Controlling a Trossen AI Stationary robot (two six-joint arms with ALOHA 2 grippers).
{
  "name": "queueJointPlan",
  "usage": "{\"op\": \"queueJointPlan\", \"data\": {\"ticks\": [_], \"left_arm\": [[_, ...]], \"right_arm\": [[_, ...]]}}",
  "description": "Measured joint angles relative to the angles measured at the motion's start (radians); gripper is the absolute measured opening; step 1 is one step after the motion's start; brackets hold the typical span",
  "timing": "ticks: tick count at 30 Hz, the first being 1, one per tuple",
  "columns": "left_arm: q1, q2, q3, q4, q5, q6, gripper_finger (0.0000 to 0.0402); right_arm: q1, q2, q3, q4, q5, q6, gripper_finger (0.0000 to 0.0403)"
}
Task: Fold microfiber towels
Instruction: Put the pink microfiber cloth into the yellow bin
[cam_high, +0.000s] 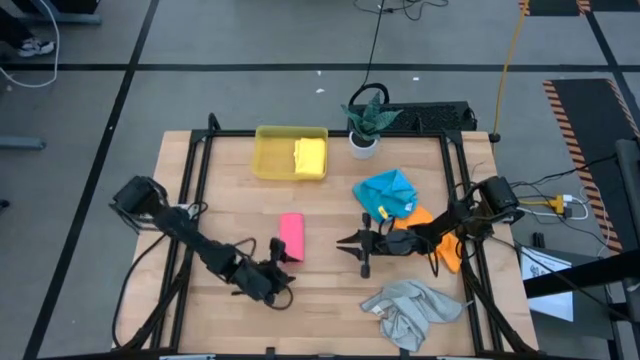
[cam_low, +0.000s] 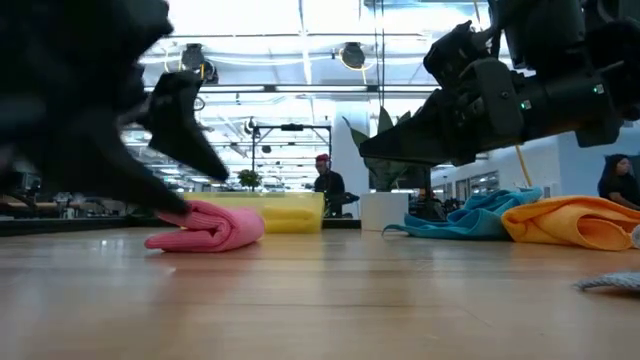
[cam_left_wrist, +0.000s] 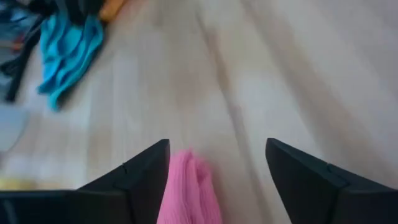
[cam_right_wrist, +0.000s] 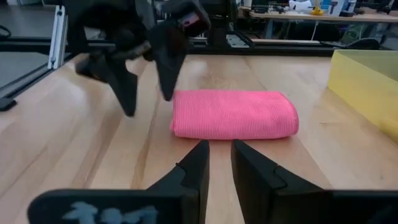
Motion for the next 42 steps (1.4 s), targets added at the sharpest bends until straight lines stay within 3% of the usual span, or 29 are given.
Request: {"op": "queueJointPlan", "data": {"ticks": [3,7,12,19,25,35,42], "left_arm": [[-0.022,0.054,0.025,-0.074,-0.133,-0.065,0.027],[-0.03,0.082,0.066,-0.216,-0.206,-0.149,0.0271],[-0.001,0.085,0.088,-0.351,-0.15,-0.225,0.0271],[0.07,0.081,0.089,-0.338,-0.045,-0.174,0.0265],[0.13,0.081,0.09,-0.339,0.055,-0.152,0.0198],[0.146,0.036,0.081,-0.376,0.095,-0.11,0.0023],[0.13,-0.216,0.081,-0.45,0.06,-0.1,0.0023]], "right_arm": [[0.0,0.0,0.0,-0.002,0.0,0.001,0.0057],[0.0,0.0,0.0,0.006,-0.001,0.0,0.0057],[0.0,0.0,0.0,0.0,-0.001,-0.004,0.0057],[0.0,0.0,0.0,0.0,-0.001,-0.002,0.0057],[0.0,0.0,0.0,-0.001,-0.002,-0.001,0.0057],[0.0,0.0,0.0,-0.001,-0.006,-0.001,0.0057],[0.001,0.0,0.0,0.0,-0.007,-0.001,0.0057]]}}
